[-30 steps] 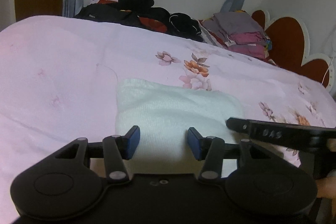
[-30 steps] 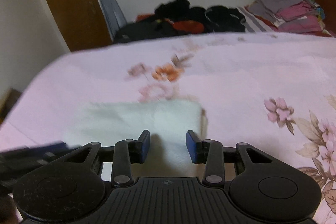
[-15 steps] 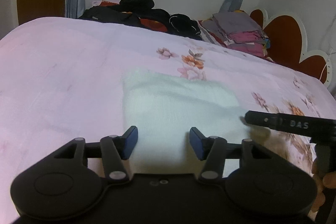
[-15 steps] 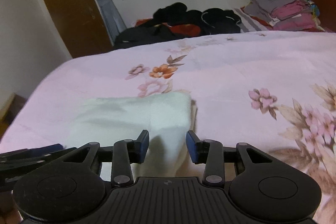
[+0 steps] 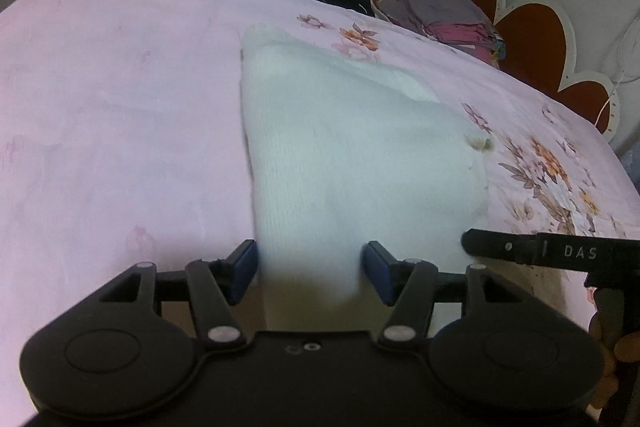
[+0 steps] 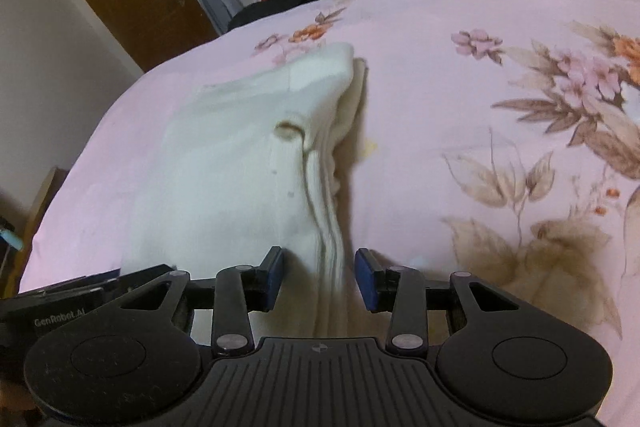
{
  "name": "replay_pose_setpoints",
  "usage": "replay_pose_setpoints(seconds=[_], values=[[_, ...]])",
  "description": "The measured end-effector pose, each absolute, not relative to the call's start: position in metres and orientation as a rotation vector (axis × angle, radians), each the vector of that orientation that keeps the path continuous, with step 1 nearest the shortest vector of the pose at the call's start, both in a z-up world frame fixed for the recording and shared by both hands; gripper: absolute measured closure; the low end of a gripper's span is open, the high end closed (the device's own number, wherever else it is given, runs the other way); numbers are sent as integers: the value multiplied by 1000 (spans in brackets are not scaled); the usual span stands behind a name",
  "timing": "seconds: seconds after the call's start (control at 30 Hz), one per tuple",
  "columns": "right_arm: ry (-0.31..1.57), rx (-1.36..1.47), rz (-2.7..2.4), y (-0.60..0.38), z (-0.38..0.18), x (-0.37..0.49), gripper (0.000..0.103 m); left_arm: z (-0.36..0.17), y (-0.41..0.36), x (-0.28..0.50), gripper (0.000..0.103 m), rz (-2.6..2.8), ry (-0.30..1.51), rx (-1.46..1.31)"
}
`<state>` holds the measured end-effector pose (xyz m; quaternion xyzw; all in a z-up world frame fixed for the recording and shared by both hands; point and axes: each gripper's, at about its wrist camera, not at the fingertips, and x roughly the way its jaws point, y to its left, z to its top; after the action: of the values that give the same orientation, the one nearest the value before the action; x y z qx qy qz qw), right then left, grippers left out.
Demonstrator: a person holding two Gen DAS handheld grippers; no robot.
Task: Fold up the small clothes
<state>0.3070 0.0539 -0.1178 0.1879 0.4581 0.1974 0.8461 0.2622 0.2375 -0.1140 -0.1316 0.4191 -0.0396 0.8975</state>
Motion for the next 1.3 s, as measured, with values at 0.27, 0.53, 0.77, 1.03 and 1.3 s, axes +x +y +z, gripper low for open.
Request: replay_pose_setpoints(seconds=[0.27, 0.53, 0.77, 1.03, 1.3], values=[[1079, 550, 480, 48, -122, 310, 86, -108, 242, 266, 82, -139, 883, -325], [1137, 606, 488, 36, -128, 301, 88, -99, 250, 263, 83, -178, 905, -261], [977, 296, 443, 63, -86, 289, 88, -97, 241, 257, 72, -131, 858, -187], [786, 184, 386, 92, -51, 310, 88, -81, 230, 287, 71, -92, 756, -153], [800, 4, 338, 119, -89, 331, 88, -101, 220, 299, 64, -87, 781, -135]])
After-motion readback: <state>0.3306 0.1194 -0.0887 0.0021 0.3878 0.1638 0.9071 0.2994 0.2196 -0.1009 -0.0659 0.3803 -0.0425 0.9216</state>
